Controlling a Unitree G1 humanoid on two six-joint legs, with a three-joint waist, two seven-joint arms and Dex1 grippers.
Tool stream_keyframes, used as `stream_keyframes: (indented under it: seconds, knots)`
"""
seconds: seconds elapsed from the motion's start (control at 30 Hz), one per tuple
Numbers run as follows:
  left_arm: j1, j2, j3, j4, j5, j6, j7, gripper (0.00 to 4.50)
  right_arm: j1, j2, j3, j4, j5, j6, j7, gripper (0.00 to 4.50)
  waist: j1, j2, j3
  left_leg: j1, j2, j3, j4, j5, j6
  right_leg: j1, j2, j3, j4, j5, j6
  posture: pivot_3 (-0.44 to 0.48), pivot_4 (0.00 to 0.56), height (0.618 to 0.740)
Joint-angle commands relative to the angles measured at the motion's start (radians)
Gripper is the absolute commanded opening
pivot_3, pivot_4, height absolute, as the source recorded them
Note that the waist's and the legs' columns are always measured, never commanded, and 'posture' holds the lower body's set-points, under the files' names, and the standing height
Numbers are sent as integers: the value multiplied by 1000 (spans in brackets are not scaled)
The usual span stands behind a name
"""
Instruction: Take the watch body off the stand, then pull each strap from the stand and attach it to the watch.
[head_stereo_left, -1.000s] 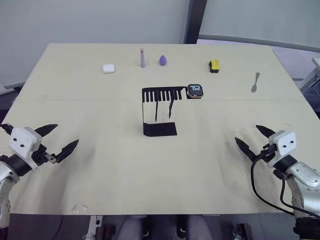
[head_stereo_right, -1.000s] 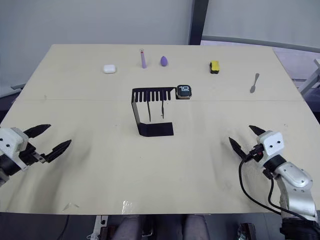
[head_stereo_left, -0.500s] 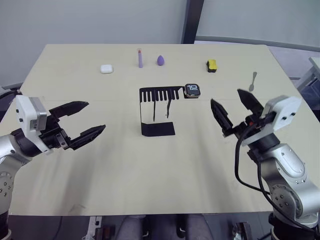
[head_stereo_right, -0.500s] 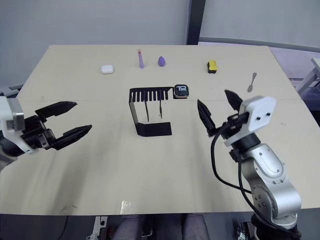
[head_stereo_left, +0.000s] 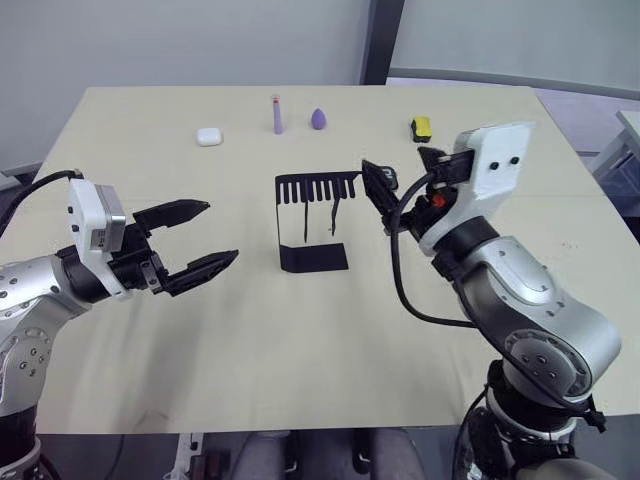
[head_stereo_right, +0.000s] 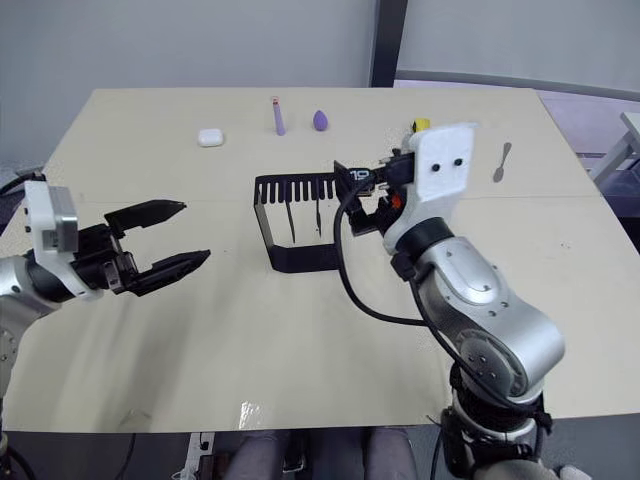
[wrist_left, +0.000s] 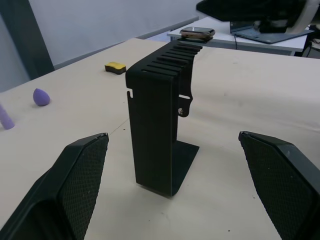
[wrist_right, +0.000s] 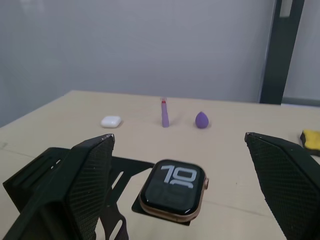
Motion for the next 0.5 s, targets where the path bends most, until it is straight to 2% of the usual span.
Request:
stream_keyframes:
  seconds: [0.03,0.5]
  knots:
    - [-2,10,20,-34,-17,6,0,4500,-22,11,10,-17,-25,42,-27,4428,0,0,0,0,0,0,0,0,0,0,0,0,0,0,0,0,150,740]
    - [13,10,41,-62,-20,20,12,4500,-26,51,41,25,-95,-4,17,4428,-1,0,0,0,2,2,0,0,-1,-1,3,2,0,0,0,0,150,740]
